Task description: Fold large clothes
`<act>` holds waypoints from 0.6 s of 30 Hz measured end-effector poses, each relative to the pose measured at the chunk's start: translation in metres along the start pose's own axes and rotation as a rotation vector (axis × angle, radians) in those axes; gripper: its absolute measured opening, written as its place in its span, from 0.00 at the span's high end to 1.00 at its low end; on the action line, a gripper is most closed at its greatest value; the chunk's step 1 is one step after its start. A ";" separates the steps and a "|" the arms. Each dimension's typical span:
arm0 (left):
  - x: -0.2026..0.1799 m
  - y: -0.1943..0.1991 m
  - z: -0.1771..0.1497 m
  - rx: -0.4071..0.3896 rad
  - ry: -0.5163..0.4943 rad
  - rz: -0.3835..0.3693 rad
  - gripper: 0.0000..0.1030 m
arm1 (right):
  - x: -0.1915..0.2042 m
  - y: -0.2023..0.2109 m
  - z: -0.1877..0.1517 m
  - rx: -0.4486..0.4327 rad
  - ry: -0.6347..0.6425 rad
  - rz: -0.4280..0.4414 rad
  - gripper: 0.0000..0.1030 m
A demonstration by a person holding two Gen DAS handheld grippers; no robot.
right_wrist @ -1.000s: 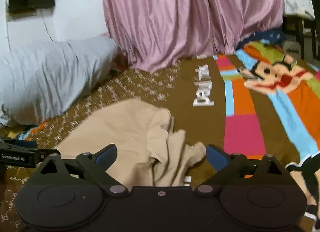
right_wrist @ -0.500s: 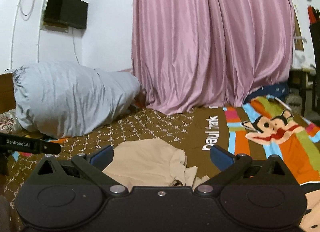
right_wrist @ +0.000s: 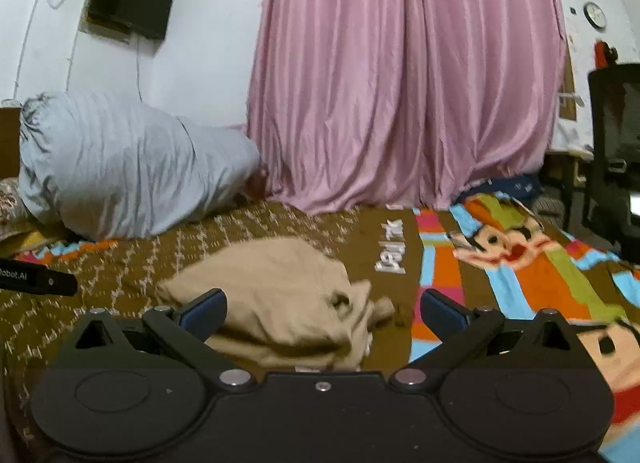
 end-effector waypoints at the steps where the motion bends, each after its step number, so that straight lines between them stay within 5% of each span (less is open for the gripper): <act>1: -0.001 -0.002 -0.004 0.001 -0.003 -0.006 0.01 | 0.000 0.001 -0.004 0.009 -0.005 -0.002 0.01; 18: -0.023 -0.023 -0.030 0.069 -0.096 -0.028 0.01 | -0.011 -0.019 -0.035 0.090 -0.072 0.009 0.01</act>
Point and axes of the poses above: each gripper's, at about its wrist camera, not at the fingertips, and y roughly against the way its jaws point, x to its left, z to its top, the point moved 5 cm from there along -y, roughly the way its jaws point, and after that the axes turned 6 degrees about z, right-handed, at the moved point
